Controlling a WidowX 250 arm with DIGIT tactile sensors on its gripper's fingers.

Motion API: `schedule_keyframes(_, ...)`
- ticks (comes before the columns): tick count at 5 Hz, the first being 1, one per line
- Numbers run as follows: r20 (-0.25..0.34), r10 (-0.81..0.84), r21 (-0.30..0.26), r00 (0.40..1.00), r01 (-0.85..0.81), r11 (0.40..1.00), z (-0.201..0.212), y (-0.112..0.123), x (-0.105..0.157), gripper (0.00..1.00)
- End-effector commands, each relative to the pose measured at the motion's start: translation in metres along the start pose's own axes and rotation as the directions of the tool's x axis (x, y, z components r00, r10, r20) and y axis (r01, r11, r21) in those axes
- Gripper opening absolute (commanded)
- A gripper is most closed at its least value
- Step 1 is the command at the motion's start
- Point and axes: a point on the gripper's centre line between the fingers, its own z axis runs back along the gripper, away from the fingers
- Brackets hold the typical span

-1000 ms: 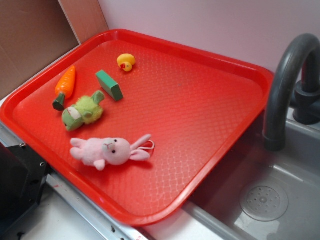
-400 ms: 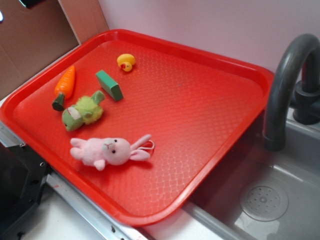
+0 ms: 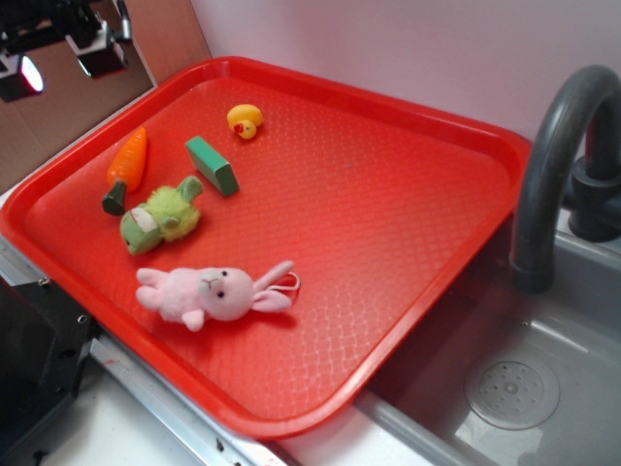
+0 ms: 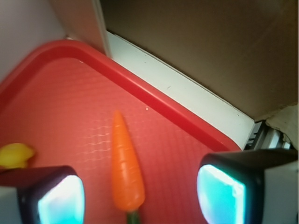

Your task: Grab the carrot.

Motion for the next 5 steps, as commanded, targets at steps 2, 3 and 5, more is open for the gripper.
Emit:
schedule_keyframes(2, 0.017, -0.053, 0.069, 0.998, 0.052, 0.996, -0.058, -0.002, -0.007, 1.00)
schedule_keyframes(3, -0.008, -0.054, 0.053, 0.999, 0.054, 0.997, -0.074, -0.001, -0.010, 1.00)
schedule_keyframes(5, -0.005, -0.043, 0.056, 0.999, 0.043, 0.997, -0.076, -0.003, -0.011, 0.97)
